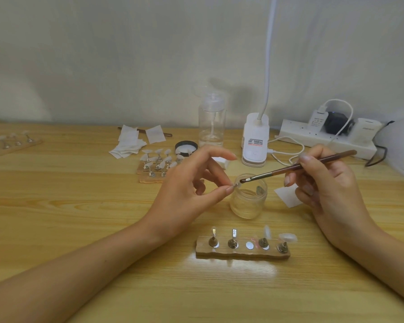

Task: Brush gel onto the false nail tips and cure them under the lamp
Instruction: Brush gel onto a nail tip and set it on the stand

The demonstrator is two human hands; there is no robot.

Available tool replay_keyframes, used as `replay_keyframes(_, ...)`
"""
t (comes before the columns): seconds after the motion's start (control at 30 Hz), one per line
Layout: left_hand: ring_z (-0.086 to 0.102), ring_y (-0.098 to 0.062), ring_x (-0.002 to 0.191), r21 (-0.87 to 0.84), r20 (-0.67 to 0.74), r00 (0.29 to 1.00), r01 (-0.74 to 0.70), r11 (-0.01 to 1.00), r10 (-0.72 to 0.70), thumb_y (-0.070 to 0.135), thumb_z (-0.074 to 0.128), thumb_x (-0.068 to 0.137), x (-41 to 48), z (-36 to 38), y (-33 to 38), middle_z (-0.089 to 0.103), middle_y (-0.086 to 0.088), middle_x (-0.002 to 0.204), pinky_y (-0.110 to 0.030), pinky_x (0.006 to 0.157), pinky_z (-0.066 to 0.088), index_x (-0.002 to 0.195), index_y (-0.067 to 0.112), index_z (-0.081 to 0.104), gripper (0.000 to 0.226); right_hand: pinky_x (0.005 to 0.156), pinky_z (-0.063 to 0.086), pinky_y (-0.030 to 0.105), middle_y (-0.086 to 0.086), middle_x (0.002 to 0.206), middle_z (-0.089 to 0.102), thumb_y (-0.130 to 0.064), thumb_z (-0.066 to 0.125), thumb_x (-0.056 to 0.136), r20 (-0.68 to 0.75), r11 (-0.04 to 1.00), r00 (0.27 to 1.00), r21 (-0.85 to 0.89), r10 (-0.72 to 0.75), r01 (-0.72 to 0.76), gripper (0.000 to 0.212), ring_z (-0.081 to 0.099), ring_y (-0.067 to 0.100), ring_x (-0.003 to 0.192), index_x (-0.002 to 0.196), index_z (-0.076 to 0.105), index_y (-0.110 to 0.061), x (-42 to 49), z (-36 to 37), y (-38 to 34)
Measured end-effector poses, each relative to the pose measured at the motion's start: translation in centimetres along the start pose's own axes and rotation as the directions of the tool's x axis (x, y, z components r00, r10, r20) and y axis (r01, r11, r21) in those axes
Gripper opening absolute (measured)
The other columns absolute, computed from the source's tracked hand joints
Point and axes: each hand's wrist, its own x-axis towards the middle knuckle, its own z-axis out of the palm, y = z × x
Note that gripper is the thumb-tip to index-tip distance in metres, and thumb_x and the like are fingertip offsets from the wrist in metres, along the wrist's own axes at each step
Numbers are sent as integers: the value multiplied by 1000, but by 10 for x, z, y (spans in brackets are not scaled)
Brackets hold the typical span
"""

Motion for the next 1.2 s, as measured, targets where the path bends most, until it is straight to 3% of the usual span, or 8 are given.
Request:
replay_keyframes(0.13, 69, -14, 84, 1, 2, 1000, 1, 1000, -1, 6, 76, 88, 0, 0, 0, 70, 7, 83, -36, 57, 45, 120, 23, 61, 39, 40, 28, 16, 6, 63, 65, -34, 62, 87, 51, 999, 998, -17, -27, 28, 21, 37, 7, 46, 76, 50, -20, -2, 2, -1)
replay_keyframes(0.53, 69, -14, 85, 8, -4, 1000, 10, 1000, -9, 6, 76, 88, 0, 0, 2, 70, 9, 83, -43, 58, 46, 120, 24, 61, 39, 40, 27, 16, 7, 61, 63, -32, 60, 84, -2, 1000, 1000, -3, 0, 0, 18, 35, 8, 46, 76, 50, -20, 0, 1, -1)
replay_keyframes(0.63, 69, -15, 86, 9, -1, 1000, 10, 1000, -10, 7, 76, 89, 0, 0, 2, 70, 9, 83, -42, 58, 47, 120, 24, 61, 39, 40, 28, 16, 8, 62, 64, -30, 62, 91, 29, 1000, 999, 7, -26, 26, 21, 38, 7, 46, 73, 53, -24, 0, 0, 0)
replay_keyframes(0.8, 69, -12, 84, 10, -3, 1000, 8, 1000, -8, 6, 76, 88, 0, 0, 2, 70, 9, 83, -39, 58, 46, 120, 24, 61, 39, 39, 27, 16, 7, 62, 64, -33, 59, 85, -4, 999, 1000, -54, 0, 0, 18, 35, 8, 46, 78, 51, -19, -1, 0, 1)
replay_keyframes(0.97, 70, -14, 85, 16, -1, 1000, 7, 1000, -7, 7, 76, 88, 0, 0, 1, 70, 8, 83, -41, 58, 48, 120, 22, 61, 39, 40, 30, 15, 6, 63, 65, -39, 64, 85, 25, 999, 998, -9, -53, 53, 20, 36, 7, 46, 72, 54, -28, -2, 1, -2)
replay_keyframes(1.2, 69, -13, 85, 2, 2, 1000, 6, 1000, -6, 6, 76, 88, 0, 0, 1, 69, 11, 82, -39, 59, 46, 119, 23, 61, 38, 40, 28, 15, 8, 63, 65, -35, 60, 84, 6, 999, 1000, -40, -9, 10, 17, 34, 8, 46, 78, 52, -21, -1, 1, 0)
